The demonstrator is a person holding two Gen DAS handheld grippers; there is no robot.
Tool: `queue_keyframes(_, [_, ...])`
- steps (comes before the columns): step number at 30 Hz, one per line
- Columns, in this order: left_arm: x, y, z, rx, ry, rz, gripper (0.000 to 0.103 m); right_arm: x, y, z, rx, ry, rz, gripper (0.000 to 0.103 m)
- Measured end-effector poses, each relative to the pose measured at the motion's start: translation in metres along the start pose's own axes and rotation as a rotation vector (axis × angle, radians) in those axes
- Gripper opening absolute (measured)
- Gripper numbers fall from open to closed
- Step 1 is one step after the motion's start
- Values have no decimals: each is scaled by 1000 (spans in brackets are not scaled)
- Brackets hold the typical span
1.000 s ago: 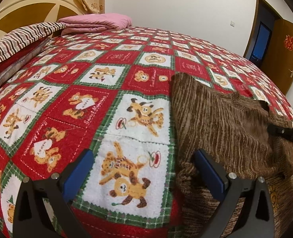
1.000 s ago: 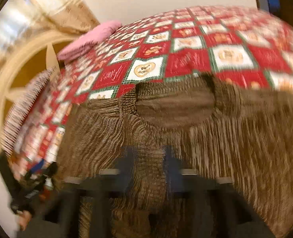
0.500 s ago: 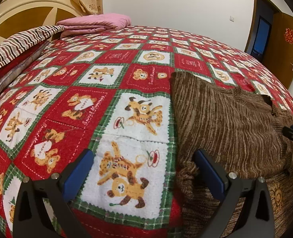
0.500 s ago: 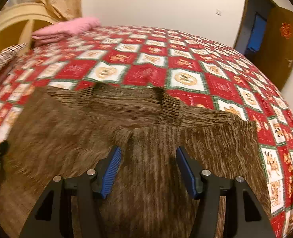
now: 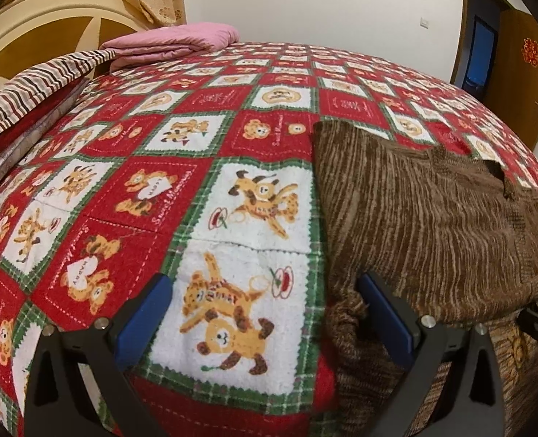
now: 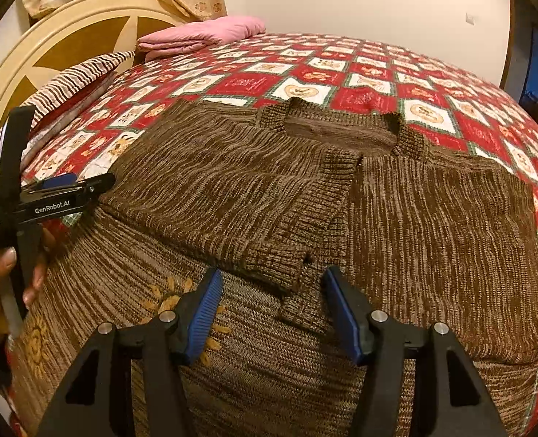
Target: Fold small clothes
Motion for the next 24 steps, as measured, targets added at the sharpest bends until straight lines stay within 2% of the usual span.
queue_keyframes(4, [6, 6, 1, -16, -10, 0, 103, 2, 5, -5, 36, 47, 8, 59])
queue_keyframes(9, [13, 9, 0, -24, -20, 14, 103, 20, 3, -1, -11, -5, 47, 59])
queue_keyframes(13, [12, 8, 2, -36, -35, 21, 103, 51, 4, 34, -78, 69, 119, 59])
queue_keyframes(16, [12, 8, 1, -35, -33, 20, 103, 55, 13, 73, -126, 165, 88, 59])
queue_keyframes(18, [11, 8, 2, -37, -29, 18, 103, 52, 22, 95, -206, 165, 69, 60])
queue_keyframes(19, [11, 8, 2, -37, -30, 17, 103, 50, 26, 102, -252, 129, 70, 60])
queue_keyframes(21, [11, 8, 2, -40, -32, 18, 103, 51, 26, 102, -258, 105, 81, 66])
queue_keyframes(24, [10, 8, 3, -42, -31, 13, 103, 41, 26, 91, -184, 143, 53, 79])
Point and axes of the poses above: each gripper's, at about its wrist camera, not at the fingertips, and x roughly against the way its jaws point, z to its right, y to its underside, the point moved 9 cm from there along -x, roughly the way its jaws point, and after that the axes turned 4 degrees about -y, right-handed, at the moved point
